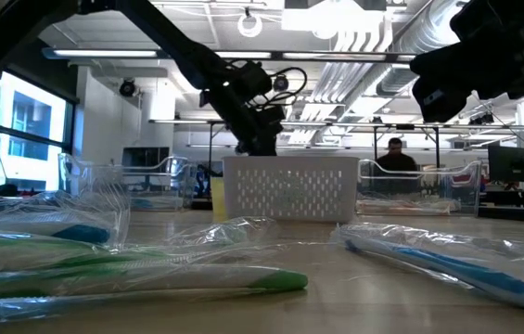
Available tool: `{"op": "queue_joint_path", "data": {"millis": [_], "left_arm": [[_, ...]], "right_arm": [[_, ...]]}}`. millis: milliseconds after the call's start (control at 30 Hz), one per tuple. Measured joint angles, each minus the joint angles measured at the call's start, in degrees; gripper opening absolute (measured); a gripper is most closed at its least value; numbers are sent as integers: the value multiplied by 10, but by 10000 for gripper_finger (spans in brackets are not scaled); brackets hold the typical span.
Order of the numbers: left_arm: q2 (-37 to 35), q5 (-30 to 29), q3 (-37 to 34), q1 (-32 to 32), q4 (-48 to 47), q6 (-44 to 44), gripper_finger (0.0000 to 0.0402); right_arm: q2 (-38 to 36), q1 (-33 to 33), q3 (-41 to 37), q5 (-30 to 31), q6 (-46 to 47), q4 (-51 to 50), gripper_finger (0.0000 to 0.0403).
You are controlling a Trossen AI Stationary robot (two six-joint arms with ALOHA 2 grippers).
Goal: Pick & Place Toothbrushes
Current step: Put the purple toothbrush into the yellow bin, then put the blue toothbrush into the left transparent bin
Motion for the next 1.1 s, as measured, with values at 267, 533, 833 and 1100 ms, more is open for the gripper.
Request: {"op": "queue_joint_path", "data": {"millis": [267, 533, 833, 1100], "left_arm": [[10, 7, 0, 0, -1, -13, 3], [10, 4, 0, 0, 21, -21, 56], [10, -13, 0, 0, 51, -25, 140], [10, -11, 0, -4, 95, -25, 147]], "right_arm": [[0, 0, 0, 0, 0, -13, 15], [0, 0, 0, 0, 0, -24, 15], [0, 0, 0, 0, 0, -24, 15], [0, 0, 0, 0, 0, -24, 15]]}}
